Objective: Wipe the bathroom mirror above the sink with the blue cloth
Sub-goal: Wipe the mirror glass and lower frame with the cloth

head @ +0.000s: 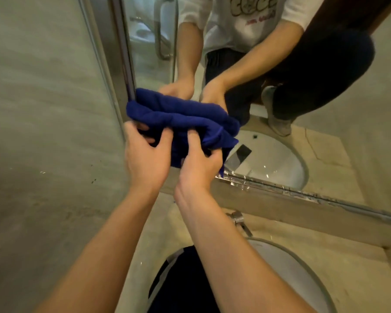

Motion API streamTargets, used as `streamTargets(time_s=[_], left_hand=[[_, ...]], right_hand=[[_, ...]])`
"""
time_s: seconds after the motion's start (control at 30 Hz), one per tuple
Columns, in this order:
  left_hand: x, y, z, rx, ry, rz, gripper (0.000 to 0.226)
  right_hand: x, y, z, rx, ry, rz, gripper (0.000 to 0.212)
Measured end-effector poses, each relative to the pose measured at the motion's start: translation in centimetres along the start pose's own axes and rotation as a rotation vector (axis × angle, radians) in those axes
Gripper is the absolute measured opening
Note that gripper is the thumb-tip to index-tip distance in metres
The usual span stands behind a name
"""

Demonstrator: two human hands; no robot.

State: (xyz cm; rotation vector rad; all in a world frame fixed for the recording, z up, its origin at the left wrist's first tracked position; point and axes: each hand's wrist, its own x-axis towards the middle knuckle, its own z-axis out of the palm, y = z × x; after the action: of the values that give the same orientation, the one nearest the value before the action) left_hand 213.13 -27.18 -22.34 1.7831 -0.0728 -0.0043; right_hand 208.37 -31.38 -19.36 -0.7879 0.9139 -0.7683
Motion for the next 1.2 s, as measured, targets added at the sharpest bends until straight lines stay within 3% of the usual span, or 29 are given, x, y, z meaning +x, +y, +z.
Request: streamTargets(time_s=[0.13,0.2,0.3,0.43,0.53,0.63,0.73,0.87,0.93,1.07,1.13,1.2], left_hand=[[-0.4,0.7,1.7,-0.505,0.101,-0.401,0.062],[-0.3,1.0,2.7,-0.644,0.113,-0.493,0.057],[-0.9,1.6,3.7,-0.628,0.153,-0.514,0.034],[-3.4,2.0,7.2,-0.648,0.113,-0.550,0.041],[-7.6,3.0,11.4,-0.688,-0.057,-0.617,0.060],[-10.0,3.0,13.5,-0.681,-0.126,-0.696,0.050],[-9.7,2.2,12.7,-0.713,-0.159,-0.688,0.040],[-7.0,1.8,9.9,-0.681,0.134,-0.456,0.048],[-6.2,1.9,8.6,-0.686,0.205,-0.378,0.045],[-6.5,2.2,8.7,-0.654,0.217,-0.352,0.032],[-6.8,2.7,9.1,-0.645,0.206,-0.385,0.033],[-7.3,3.1,9.6,-0.637,0.169,-0.411,0.034]], right_hand=[[0.3,-0.3,-0.2,0.032,0.018,-0.017,0.036],[0.7,-0.3,-0.4,0.023,0.029,-0.012,0.037],[1.6,-0.6,-1.5,0.000,0.048,0.015,0.030],[3.5,-2.3,-4.5,0.018,0.107,-0.077,0.020],[5.8,-5.1,-9.5,0.057,0.193,-0.221,0.026],[6.3,-6.6,-12.4,0.054,0.164,-0.265,0.026],[5.9,-5.4,-11.6,0.086,0.182,-0.231,0.023],[5.1,-3.4,-8.4,0.164,0.057,-0.062,0.025],[4.4,-2.9,-7.1,0.120,-0.020,-0.007,0.029],[4.7,-3.1,-7.9,-0.081,-0.036,0.024,0.025],[5.1,-3.4,-8.5,-0.152,-0.009,0.050,0.035],[5.4,-4.0,-9.4,-0.115,0.008,0.045,0.031]])
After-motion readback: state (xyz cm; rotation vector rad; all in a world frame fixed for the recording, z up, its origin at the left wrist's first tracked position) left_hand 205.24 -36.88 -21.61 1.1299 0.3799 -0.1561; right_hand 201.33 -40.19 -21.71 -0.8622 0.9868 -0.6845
